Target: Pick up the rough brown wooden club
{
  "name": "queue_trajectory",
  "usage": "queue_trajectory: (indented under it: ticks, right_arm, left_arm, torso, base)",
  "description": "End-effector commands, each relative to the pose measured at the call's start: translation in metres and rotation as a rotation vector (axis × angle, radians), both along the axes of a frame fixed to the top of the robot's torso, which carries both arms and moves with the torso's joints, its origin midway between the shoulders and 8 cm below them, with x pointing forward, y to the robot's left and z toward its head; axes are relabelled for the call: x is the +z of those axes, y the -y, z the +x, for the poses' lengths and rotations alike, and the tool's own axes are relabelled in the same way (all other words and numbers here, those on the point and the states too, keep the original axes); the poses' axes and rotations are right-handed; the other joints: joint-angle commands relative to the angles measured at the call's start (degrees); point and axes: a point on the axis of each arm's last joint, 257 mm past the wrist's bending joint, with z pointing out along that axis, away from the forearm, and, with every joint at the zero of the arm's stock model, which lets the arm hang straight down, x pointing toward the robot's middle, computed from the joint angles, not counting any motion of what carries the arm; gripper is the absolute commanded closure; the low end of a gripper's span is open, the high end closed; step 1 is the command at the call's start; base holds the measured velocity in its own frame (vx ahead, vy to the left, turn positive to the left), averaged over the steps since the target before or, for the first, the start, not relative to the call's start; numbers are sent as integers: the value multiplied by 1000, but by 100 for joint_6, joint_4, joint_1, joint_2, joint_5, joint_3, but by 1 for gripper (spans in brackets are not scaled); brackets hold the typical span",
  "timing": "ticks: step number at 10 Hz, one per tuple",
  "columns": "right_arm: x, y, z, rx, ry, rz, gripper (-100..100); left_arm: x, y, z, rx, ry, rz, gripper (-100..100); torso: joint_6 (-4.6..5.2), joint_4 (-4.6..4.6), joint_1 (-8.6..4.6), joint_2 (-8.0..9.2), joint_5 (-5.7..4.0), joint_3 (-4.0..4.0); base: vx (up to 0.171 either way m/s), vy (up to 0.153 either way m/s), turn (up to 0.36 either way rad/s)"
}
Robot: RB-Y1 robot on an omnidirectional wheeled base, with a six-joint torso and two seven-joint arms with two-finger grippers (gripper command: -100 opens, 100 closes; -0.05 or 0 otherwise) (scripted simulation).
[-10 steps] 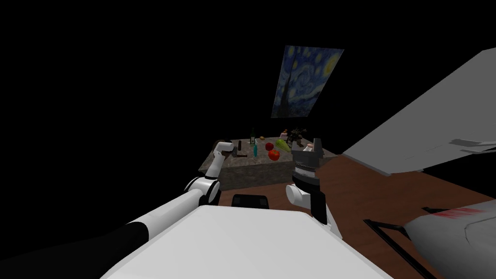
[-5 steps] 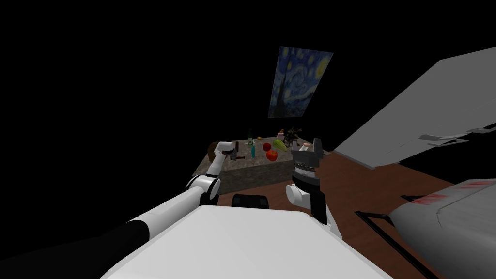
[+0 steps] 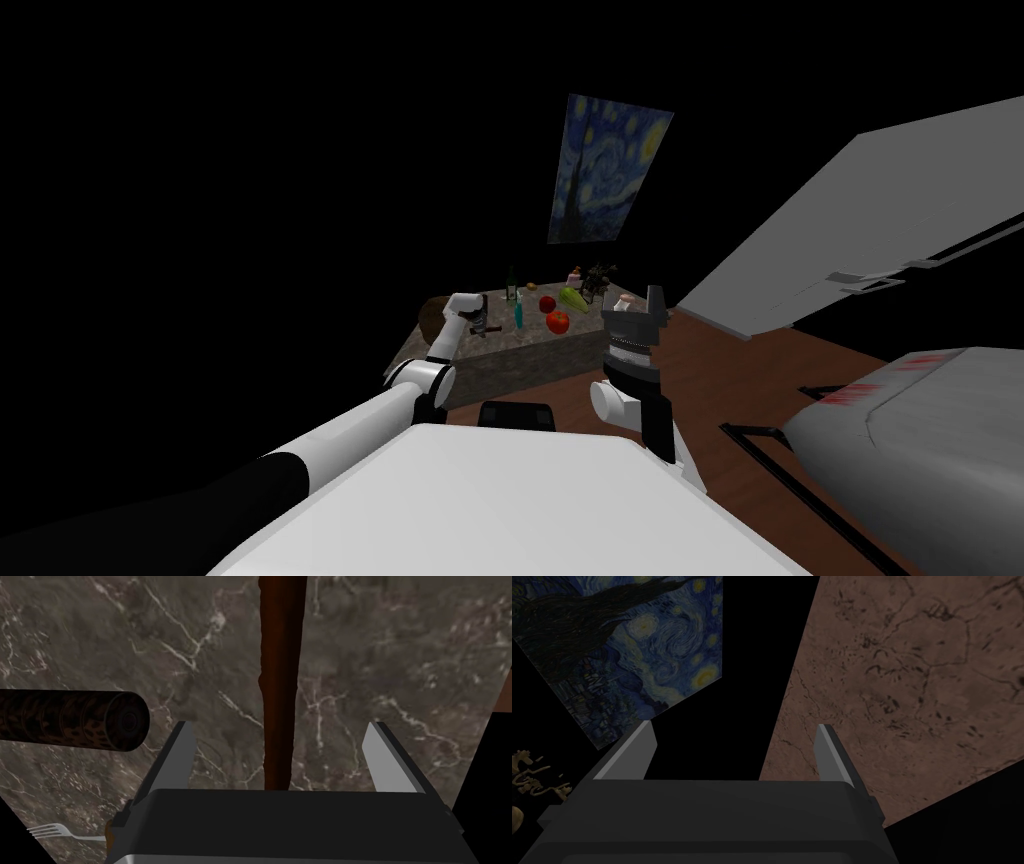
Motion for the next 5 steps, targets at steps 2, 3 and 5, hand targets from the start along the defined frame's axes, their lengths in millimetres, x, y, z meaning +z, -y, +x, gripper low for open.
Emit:
queue_trajectory:
  ticks: [2, 3, 5]
  right_arm:
    - [0, 0, 0, 0, 0, 0, 0]
    - [0, 0, 0, 0, 0, 0, 0]
    - [0, 0, 0, 0, 0, 0, 0]
  left_arm:
    - [-3, -1, -6, 10, -27, 0, -100]
    - [-3, -1, -7, 13, -33, 1, 0]
    - [-14, -43, -8, 28, -47, -2, -100]
  torso:
    - [0, 0, -1, 0, 0, 0]
    - [-2, 1, 0, 8, 0, 4]
    - [-1, 3, -20, 15, -3, 8]
  base:
    - [34, 2, -49]
    - [0, 0, 0]
    - [15, -113, -77]
